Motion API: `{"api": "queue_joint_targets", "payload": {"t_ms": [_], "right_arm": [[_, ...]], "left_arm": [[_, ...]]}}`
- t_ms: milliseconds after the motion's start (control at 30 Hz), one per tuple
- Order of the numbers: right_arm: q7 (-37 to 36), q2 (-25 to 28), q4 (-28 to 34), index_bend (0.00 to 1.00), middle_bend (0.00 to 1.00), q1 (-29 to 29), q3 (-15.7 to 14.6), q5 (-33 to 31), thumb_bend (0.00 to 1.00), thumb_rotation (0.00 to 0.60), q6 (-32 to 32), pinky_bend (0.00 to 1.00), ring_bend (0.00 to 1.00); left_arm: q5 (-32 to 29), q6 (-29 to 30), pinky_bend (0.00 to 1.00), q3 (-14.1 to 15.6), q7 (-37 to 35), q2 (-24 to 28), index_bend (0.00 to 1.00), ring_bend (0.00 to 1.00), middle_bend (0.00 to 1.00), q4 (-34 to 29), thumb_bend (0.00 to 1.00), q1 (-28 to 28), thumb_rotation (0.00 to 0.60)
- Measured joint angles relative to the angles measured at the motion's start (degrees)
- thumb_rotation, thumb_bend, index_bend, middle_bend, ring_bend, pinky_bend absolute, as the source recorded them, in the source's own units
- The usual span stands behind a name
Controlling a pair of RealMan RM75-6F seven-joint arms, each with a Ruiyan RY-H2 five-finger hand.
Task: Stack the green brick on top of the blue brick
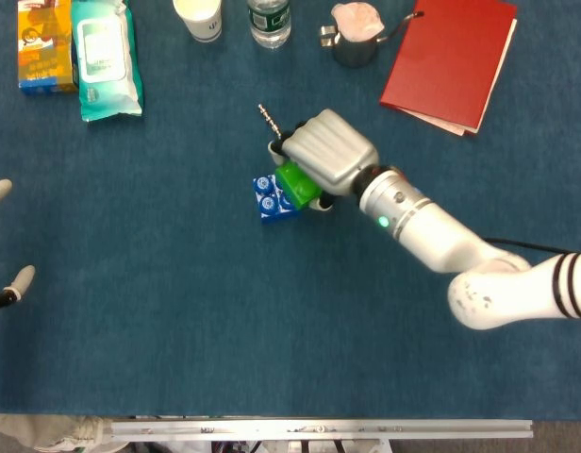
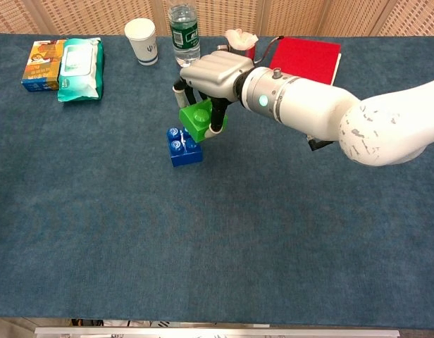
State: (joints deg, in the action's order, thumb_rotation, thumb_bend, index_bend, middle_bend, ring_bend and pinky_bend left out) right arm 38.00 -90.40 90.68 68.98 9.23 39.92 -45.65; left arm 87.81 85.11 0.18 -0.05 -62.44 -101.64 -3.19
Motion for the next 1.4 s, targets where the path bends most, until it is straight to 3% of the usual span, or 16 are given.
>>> {"api": "queue_joint_targets", "payload": {"t_ms": [833,1400], "right_arm": [[7.58,-7.52,-2.04,0.53,0.52,6.94,1.29,-15.62,0.24,0.600,-6.83,0.50,0.43],[11.95,-10.22,-3.05,0.53,0.52,9.47,2.30,-22.01,0.24,0.600,-9.78,0.50,0.43]], "left_arm": [[0.59,-1.04,0.20,0.45,-0.65,0.05,0.13,0.18,0.21,0.29,0.22,-0.48,0.600],[1.11,-1.28,0.20,0.78,-1.53,0.18,0.13,0.18,0.21,0.86,0.22,-0.63,0.600]]}}
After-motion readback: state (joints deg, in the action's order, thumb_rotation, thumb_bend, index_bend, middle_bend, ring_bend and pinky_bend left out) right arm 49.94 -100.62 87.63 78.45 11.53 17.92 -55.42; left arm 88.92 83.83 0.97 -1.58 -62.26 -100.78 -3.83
